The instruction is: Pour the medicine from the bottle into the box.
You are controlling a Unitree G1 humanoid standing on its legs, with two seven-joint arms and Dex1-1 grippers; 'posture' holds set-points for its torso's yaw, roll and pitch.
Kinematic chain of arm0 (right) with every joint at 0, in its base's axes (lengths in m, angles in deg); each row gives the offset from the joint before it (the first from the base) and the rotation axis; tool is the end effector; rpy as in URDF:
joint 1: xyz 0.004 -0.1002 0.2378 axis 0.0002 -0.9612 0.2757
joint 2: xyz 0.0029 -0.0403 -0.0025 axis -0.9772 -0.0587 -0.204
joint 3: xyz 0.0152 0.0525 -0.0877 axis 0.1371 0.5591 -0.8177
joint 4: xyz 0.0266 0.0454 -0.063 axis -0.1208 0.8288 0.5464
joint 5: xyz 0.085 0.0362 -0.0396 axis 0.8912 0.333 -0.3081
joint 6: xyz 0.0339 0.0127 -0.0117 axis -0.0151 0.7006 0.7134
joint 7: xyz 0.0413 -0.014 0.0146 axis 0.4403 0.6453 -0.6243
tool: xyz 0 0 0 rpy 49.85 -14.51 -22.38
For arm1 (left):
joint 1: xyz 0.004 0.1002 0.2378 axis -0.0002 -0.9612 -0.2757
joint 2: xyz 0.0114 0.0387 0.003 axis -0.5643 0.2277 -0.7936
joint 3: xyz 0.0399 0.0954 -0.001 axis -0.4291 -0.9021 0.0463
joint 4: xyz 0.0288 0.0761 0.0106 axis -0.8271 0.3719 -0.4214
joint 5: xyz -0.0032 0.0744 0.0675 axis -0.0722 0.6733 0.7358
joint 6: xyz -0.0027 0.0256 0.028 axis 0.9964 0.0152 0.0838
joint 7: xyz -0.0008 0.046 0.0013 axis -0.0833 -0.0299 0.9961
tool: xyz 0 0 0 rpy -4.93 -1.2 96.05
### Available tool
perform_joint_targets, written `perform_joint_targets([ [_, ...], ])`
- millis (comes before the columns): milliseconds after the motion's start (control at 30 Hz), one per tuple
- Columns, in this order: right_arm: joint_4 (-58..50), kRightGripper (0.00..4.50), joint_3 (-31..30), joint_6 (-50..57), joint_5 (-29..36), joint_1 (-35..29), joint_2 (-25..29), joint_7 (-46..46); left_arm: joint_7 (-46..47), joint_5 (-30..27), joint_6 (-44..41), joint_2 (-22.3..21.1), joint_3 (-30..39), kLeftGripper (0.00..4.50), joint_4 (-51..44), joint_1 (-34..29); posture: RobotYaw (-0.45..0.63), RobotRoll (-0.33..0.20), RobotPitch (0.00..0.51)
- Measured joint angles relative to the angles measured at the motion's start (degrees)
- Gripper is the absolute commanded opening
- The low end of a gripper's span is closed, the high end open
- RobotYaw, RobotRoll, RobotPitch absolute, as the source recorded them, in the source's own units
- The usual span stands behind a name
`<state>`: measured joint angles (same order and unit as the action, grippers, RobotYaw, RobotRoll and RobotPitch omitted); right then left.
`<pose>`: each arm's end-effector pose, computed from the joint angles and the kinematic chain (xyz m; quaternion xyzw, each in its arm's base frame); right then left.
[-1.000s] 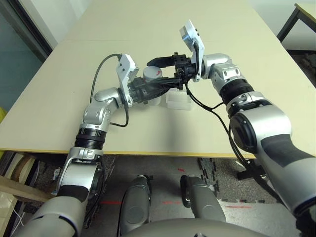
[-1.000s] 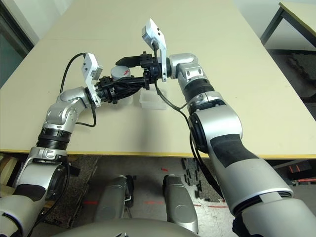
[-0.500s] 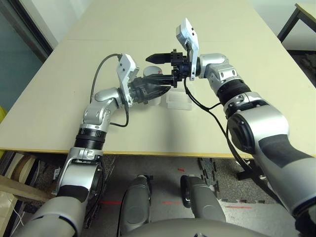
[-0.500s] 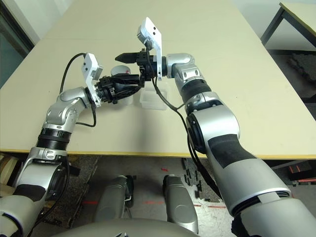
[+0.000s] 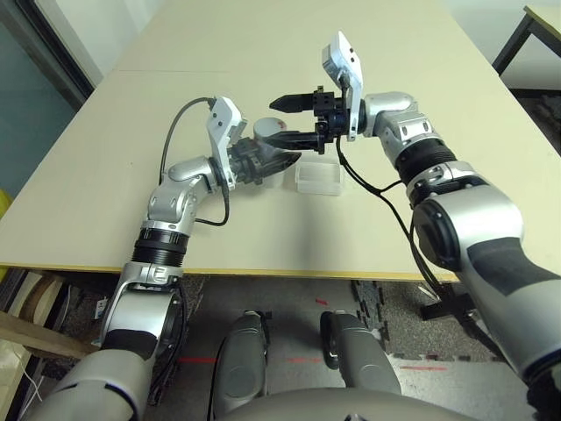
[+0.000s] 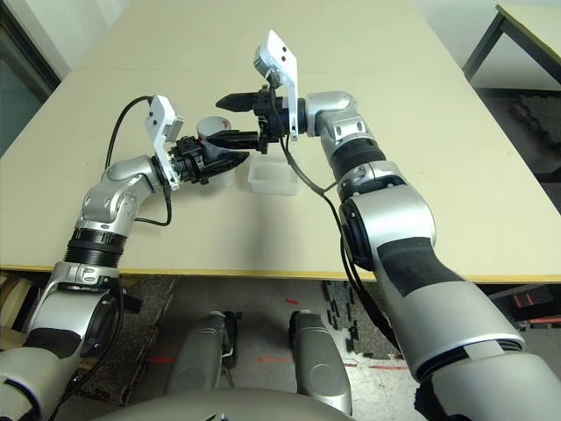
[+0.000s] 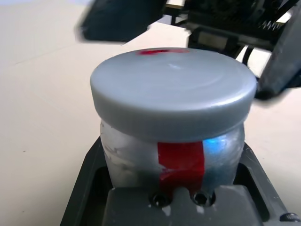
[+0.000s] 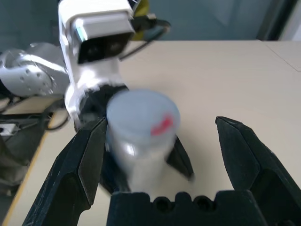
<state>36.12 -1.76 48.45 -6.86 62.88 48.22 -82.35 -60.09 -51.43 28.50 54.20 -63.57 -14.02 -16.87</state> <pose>0.3828 -0.1439 0.2234 -0.1056 -0.0186 0.6361 0.7642 0.3183 0.1845 0.1548 0.0174 -0.0087 -0.4998 0.8659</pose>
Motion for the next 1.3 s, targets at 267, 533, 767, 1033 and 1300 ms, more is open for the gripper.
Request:
perform_joint_targets([
  [267,1.38,4.50,0.73,0.47,-1.10,-0.30,5.41,1.93,-1.46,-0.10,0.40,0.39,-0.19,2.65,-0.53,-0.62,-0.05,0.000,0.137],
  [533,1.52,4.50,1.15,2.49,-0.77,-0.30,6.35,-5.32,-1.47,-0.09,0.41,0.24,-0.02,2.65,-0.57,-0.92,-0.06,0.000,0.135],
  [767,-1.56,4.50,1.30,4.16,1.12,-0.73,2.06,-10.31,-1.47,-0.06,0.51,0.73,-0.04,2.65,-0.43,-0.84,-0.07,0.000,0.131],
  [1033,-2.92,4.50,1.43,4.28,1.78,-1.43,-1.73,-9.23,-1.49,0.02,0.65,1.66,-0.47,2.65,-0.20,-0.60,-0.07,0.000,0.125],
  [1300,-3.10,4.50,1.84,3.73,2.72,-1.41,-4.57,-7.24,-1.49,0.04,0.78,2.19,-0.79,2.65,-0.17,-0.44,-0.06,0.000,0.121],
])
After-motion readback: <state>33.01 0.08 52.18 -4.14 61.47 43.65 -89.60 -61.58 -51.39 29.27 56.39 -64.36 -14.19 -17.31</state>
